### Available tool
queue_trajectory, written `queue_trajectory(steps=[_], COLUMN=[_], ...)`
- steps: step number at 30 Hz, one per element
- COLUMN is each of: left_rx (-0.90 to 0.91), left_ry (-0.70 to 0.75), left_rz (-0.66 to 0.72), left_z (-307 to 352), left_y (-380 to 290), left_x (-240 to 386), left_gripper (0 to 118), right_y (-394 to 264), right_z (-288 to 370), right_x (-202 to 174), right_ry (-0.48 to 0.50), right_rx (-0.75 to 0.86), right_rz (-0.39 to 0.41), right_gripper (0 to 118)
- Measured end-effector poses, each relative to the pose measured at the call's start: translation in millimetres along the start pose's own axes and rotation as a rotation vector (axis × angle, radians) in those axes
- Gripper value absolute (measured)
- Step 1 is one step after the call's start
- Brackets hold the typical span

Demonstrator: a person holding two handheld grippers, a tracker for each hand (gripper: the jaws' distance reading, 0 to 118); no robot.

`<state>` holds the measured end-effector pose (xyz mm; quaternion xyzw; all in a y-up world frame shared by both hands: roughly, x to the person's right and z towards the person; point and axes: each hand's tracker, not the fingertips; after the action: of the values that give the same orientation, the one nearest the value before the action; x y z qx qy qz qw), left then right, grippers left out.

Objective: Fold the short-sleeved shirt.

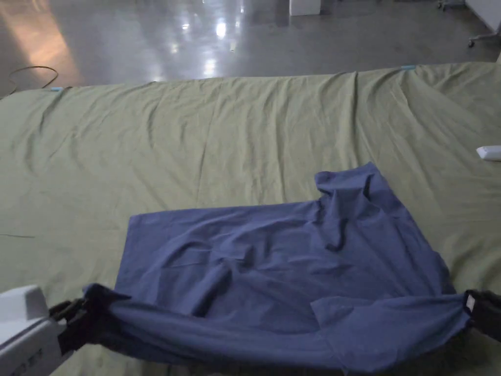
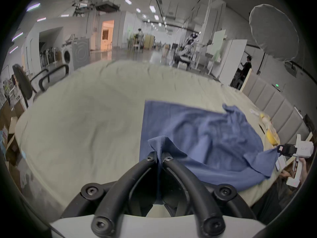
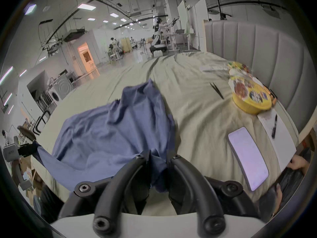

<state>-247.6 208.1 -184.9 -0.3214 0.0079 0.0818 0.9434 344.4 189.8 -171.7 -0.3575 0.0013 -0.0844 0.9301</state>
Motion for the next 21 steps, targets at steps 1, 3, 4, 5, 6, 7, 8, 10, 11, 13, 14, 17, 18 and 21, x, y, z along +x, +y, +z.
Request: queue_trajectory(steps=[1,3,4,5,6,7,8,10,11,13,14,17,18,21], left_rx=[0.009,-0.001,-0.004,-0.025,-0.045,-0.052,-0.081,-0.093,-0.086,-0.087,-0.08,-0.107,-0.102,-0.026], left_ry=[0.003,0.003,0.005,0.014,0.019,0.036,0.048,0.054,0.065,0.074,0.072,0.104,0.136,0.114], left_rz=[-0.012,-0.006,-0.003,0.017,0.032,0.048,0.071,0.089,0.091,0.157,0.192,0.225,0.155,0.102], left_z=[-9,-30,-42,-57,-68,-82,-93,-107,-113,-120,-128,-139,-137,-112], left_y=[10,29,34,38,41,41,39,34,32,30,26,22,20,24], left_x=[-1,4,1,-3,-4,-8,-10,-12,-13,-17,-25,-28,-26,-27], left_gripper=[4,4,4,4,4,4,4,4,4,4,4,32,61,81], right_y=[12,32,39,47,51,55,58,61,62,66,67,70,69,70], right_z=[-9,-35,-50,-64,-76,-90,-102,-119,-124,-136,-141,-154,-151,-132], right_x=[-3,-4,-3,0,0,-2,-4,-3,-6,-8,-9,-8,-5,0], right_ry=[0.0,0.006,0.008,0.002,-0.006,-0.021,-0.036,-0.039,-0.048,-0.067,-0.069,-0.096,-0.108,-0.092], right_rx=[0.013,0.006,-0.003,-0.02,-0.031,-0.044,-0.062,-0.076,-0.082,-0.089,-0.087,-0.116,-0.114,-0.042], right_rz=[-0.004,-0.044,-0.075,-0.088,-0.092,-0.095,-0.089,-0.098,-0.089,-0.055,-0.057,-0.068,-0.049,0.001], right_gripper=[17,17,17,17,17,17,17,17,17,17,17,47,68,72])
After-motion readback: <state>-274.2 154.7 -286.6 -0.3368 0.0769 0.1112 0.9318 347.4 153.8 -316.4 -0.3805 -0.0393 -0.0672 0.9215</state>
